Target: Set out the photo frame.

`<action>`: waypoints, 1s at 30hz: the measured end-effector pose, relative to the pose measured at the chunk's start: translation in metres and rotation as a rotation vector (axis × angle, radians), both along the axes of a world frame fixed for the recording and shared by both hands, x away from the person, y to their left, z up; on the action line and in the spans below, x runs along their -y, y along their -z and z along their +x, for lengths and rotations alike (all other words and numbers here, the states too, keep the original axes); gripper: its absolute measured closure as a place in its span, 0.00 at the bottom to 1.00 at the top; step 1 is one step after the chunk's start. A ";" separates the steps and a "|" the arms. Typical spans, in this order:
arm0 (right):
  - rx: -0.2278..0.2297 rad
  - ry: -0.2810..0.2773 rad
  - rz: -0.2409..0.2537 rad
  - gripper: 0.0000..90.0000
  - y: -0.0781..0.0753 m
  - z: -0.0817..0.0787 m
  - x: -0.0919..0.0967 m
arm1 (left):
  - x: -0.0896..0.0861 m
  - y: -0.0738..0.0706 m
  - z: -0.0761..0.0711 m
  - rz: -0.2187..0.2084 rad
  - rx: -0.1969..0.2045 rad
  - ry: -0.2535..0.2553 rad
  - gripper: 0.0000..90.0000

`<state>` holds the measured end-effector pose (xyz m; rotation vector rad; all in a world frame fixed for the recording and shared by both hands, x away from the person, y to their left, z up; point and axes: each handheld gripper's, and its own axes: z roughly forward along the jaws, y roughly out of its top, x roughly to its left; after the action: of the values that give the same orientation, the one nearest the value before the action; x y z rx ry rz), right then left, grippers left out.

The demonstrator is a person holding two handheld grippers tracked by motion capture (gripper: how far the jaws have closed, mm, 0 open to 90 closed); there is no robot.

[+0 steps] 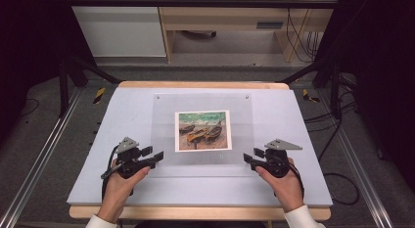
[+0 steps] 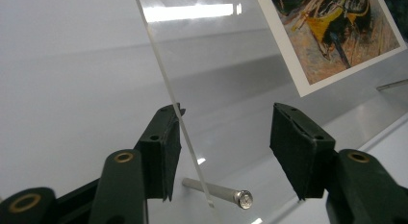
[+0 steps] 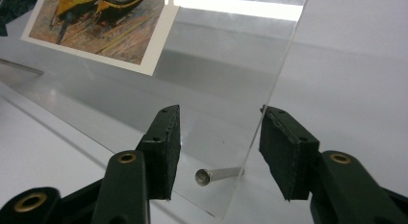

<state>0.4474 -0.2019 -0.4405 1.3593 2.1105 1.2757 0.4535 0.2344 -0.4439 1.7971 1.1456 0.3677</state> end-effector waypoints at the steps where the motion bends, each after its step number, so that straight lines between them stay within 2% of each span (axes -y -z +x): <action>1: 0.004 0.002 -0.004 0.57 0.000 -0.002 0.000 | 0.000 0.000 -0.002 0.002 0.004 -0.002 0.50; 6: 0.014 0.006 -0.020 0.60 0.000 -0.008 0.000 | 0.000 0.000 -0.008 0.016 0.014 -0.009 0.53; 14: 0.031 0.008 -0.032 0.65 0.001 -0.014 0.001 | -0.003 0.001 -0.014 -0.008 0.013 -0.021 0.59; 30: 0.042 0.009 -0.053 0.71 0.002 -0.023 0.002 | -0.004 0.000 -0.021 0.012 0.003 -0.022 0.65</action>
<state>0.4239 -0.2035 -0.4426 1.3075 2.0925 1.2255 0.4327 0.2389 -0.4435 1.7952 1.1636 0.3908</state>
